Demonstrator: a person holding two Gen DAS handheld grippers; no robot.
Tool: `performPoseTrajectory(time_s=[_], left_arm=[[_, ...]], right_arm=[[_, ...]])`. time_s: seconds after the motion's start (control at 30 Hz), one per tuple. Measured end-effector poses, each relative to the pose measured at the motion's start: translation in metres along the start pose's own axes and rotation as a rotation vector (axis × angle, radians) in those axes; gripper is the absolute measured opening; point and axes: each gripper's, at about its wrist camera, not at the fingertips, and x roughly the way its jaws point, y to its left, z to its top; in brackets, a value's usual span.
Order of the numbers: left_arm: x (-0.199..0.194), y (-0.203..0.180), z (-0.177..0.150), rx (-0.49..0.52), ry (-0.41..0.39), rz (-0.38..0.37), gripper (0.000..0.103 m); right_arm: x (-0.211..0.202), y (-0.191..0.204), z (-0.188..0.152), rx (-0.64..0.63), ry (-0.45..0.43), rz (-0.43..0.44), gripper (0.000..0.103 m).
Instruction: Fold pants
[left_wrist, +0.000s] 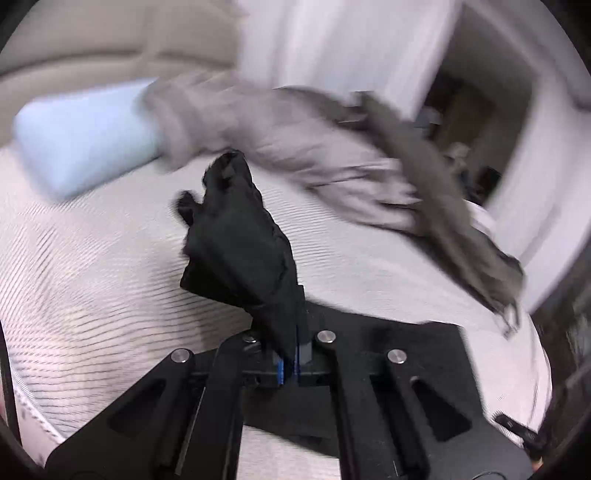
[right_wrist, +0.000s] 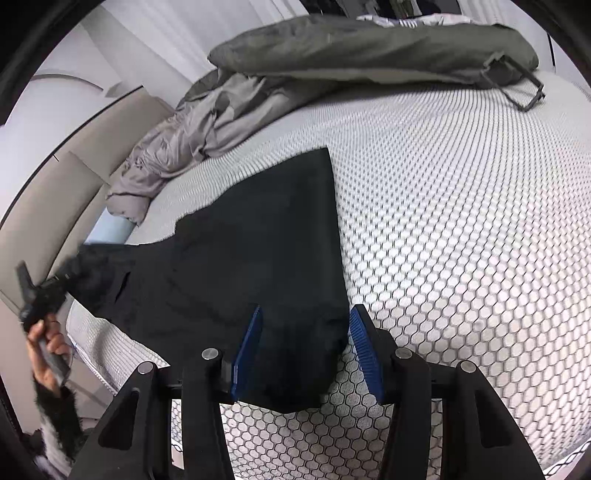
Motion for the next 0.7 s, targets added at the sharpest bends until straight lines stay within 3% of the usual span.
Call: performPoseTrajectory(time_s=[0.13,0.23,0.3,0.37,0.43,0.53,0.57,0.67,0.7], left_arm=[[0.0,-0.124,-0.017,0.161,0.018,-0.184,0.0],[0.017,-0.206,-0.059,0.268,0.108,-0.325,0.001],[0.043,-0.25,-0.103,0.337,0.284,-0.416,0.013],[0.07,-0.276,-0.149,0.393,0.492,-0.486,0.041],[0.084,-0.288,-0.187,0.459,0.588,-0.506,0.044],[0.075,-0.286,-0.204,0.55,0.59,-0.52,0.045],[0.066,-0.283,-0.204,0.573,0.572,-0.535,0.05],[0.046,-0.257,-0.183,0.564,0.461,-0.537,0.068],[0.049,-0.249,-0.17,0.542,0.421,-0.529,0.07]], right_arm=[[-0.019,-0.007,0.002,0.018,-0.041,0.005,0.05],[-0.03,-0.018,0.001,0.039,-0.069,-0.01,0.05],[-0.034,-0.028,0.0,0.057,-0.078,-0.023,0.05],[-0.035,-0.04,-0.002,0.08,-0.077,-0.058,0.05],[-0.037,-0.053,-0.005,0.106,-0.064,-0.077,0.05],[-0.041,-0.064,-0.011,0.119,-0.049,-0.069,0.05],[-0.042,-0.064,-0.012,0.119,-0.045,-0.052,0.05],[-0.046,-0.062,-0.015,0.124,-0.031,0.058,0.05],[-0.045,-0.058,-0.014,0.118,-0.02,0.101,0.05]])
